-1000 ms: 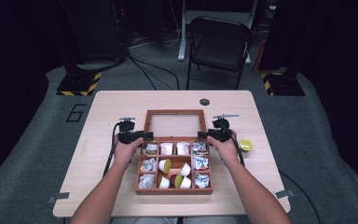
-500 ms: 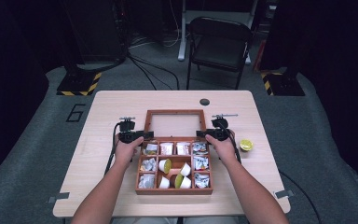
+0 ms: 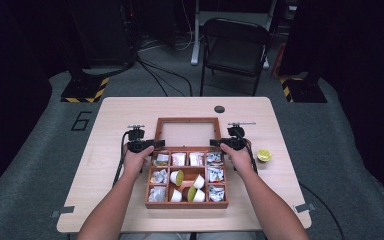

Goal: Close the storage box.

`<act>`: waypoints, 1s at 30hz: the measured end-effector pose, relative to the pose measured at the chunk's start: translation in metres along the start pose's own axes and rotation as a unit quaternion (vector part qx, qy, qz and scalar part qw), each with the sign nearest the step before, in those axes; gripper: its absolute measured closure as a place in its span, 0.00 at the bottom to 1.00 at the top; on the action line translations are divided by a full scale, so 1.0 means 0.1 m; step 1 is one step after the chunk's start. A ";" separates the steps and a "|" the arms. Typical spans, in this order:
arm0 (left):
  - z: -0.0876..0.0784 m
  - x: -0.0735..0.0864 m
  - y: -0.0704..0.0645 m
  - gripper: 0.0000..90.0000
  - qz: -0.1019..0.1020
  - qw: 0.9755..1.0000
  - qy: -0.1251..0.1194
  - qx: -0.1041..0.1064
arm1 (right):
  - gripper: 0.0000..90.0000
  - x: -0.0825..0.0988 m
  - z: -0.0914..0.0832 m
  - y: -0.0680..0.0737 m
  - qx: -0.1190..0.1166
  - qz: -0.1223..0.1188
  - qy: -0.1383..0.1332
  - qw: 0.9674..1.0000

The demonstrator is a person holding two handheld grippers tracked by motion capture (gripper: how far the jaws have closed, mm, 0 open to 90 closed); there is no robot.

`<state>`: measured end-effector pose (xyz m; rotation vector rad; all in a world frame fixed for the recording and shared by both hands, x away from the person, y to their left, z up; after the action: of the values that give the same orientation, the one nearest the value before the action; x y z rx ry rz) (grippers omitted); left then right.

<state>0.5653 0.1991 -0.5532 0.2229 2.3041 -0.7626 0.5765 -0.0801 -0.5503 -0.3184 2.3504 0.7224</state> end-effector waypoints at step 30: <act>0.07 -0.03 0.03 0.38 -0.016 1.000 0.009 0.011 | 0.35 -0.06 0.10 -0.03 -0.013 0.026 0.014 0.999</act>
<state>0.5730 0.1971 -0.5566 0.2035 2.3227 -0.8045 0.5872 -0.0764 -0.5545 -0.2806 2.3853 0.7787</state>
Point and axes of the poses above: each handheld gripper's, and its own axes: z roughly forward along the jaws, x roughly out of its underside, y roughly to its left, the point moved 8 cm from there along z, roughly forward along the jaws
